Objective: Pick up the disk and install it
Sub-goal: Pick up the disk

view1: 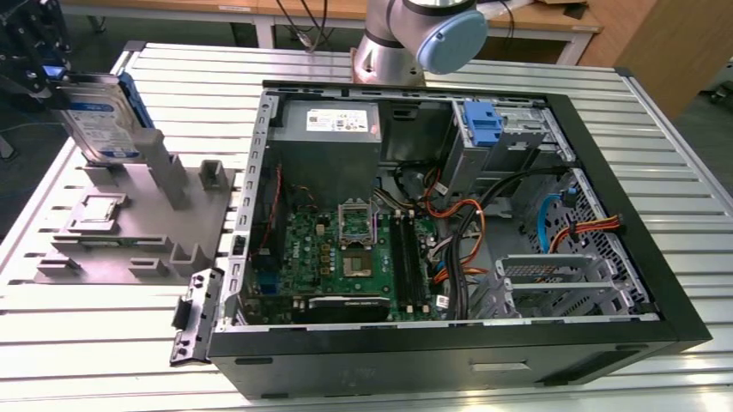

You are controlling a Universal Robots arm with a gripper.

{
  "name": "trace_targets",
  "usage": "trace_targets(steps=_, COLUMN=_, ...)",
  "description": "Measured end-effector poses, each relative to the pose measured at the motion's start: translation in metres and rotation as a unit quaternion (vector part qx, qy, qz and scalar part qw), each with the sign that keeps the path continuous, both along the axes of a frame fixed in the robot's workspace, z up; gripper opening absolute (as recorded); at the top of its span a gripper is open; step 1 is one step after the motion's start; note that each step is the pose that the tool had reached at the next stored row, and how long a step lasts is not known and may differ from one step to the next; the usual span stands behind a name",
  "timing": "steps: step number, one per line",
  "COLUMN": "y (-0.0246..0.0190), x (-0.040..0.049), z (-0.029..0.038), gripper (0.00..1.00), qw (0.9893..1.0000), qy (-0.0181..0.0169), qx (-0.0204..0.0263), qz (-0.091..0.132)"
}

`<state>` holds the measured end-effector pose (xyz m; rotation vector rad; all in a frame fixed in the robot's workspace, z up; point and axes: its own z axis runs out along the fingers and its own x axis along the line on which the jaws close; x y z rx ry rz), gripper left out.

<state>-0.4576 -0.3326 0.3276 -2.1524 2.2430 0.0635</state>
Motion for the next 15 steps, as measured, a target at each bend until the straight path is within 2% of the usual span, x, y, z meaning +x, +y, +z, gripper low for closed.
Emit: trace_targets(steps=15, y=0.0000, x=0.0000, z=0.0037, gripper=0.37, qw=1.0000, qy=0.0000, qx=0.0000, qz=0.000)
